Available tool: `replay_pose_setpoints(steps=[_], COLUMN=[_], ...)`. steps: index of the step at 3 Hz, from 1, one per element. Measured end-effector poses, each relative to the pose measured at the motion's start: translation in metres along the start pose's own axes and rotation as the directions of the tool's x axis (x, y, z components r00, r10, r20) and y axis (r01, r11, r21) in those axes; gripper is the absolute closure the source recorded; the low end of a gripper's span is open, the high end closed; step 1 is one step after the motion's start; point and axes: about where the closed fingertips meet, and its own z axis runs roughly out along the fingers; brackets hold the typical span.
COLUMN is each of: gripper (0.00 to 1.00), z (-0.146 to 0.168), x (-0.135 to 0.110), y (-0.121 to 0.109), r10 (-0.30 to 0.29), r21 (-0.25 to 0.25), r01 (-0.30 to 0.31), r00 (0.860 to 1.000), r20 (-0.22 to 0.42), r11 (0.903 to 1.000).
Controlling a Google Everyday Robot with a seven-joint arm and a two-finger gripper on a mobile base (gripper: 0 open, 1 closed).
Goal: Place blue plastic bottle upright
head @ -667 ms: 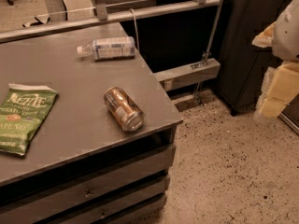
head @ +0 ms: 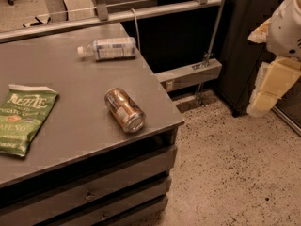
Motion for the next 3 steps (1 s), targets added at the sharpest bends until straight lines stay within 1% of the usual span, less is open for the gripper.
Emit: replay_pose_setpoints(steps=[1, 2, 3], gripper=[0.00, 0.00, 0.00], z=[0.023, 0.056, 0.087], x=[-0.026, -0.064, -0.107], y=[-0.041, -0.100, -0.154], r10=[-0.010, -0.052, -0.090], r21=[0.028, 0.075, 0.106], r01=[0.008, 0.041, 0.065], r00=[0.998, 0.987, 0.963], r20=[0.066, 0.154, 0.253], r11=[0.9996, 0.9963, 0.9922])
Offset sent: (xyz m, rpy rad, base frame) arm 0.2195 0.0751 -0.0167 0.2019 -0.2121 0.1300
